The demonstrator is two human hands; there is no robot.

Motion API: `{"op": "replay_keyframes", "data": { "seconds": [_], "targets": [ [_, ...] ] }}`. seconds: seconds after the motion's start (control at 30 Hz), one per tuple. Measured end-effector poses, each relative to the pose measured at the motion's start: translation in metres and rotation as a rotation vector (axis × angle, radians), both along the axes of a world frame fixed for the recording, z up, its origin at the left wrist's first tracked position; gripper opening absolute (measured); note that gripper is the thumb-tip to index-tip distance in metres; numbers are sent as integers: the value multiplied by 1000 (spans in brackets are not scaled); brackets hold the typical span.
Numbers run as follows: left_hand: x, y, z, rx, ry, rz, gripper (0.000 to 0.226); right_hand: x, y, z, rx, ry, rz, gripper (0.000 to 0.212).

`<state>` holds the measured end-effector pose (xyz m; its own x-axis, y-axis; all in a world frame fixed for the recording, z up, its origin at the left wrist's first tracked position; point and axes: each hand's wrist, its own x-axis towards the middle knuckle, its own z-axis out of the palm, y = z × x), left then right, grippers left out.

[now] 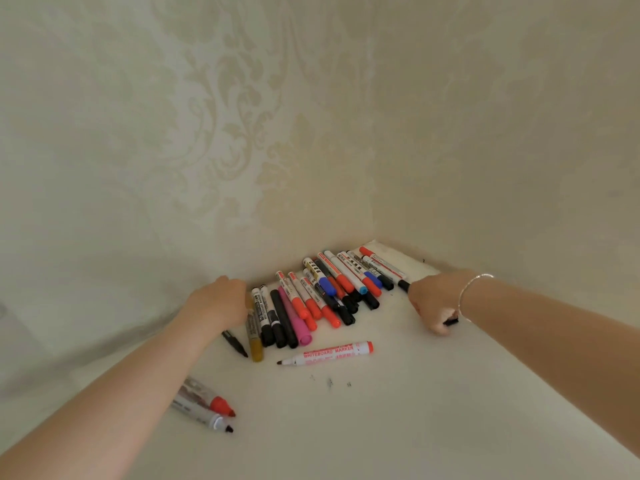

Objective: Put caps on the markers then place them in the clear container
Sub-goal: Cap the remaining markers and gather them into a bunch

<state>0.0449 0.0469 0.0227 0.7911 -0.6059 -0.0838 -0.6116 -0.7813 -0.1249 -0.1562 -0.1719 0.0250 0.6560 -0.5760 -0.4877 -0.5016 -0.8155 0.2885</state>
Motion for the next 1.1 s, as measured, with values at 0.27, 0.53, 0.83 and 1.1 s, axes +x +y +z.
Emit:
{"op": "replay_keyframes", "data": {
  "seconds": [0.27,0.53,0.83,1.1],
  "targets": [
    [-1,23,-6,226,-36,-165,33,9,12,13,122,-445,40,11],
    [6,36,3,208,-61,-309,22,39,35,13,754,-1086,-160,14],
    [-24,-6,32,-738,606,-279,19,54,36,37,1105,-1775,-500,11],
    [-36,-45,12,-790,495,-408,28,55,26,35,1197,-1749,-536,19]
  ]
}}
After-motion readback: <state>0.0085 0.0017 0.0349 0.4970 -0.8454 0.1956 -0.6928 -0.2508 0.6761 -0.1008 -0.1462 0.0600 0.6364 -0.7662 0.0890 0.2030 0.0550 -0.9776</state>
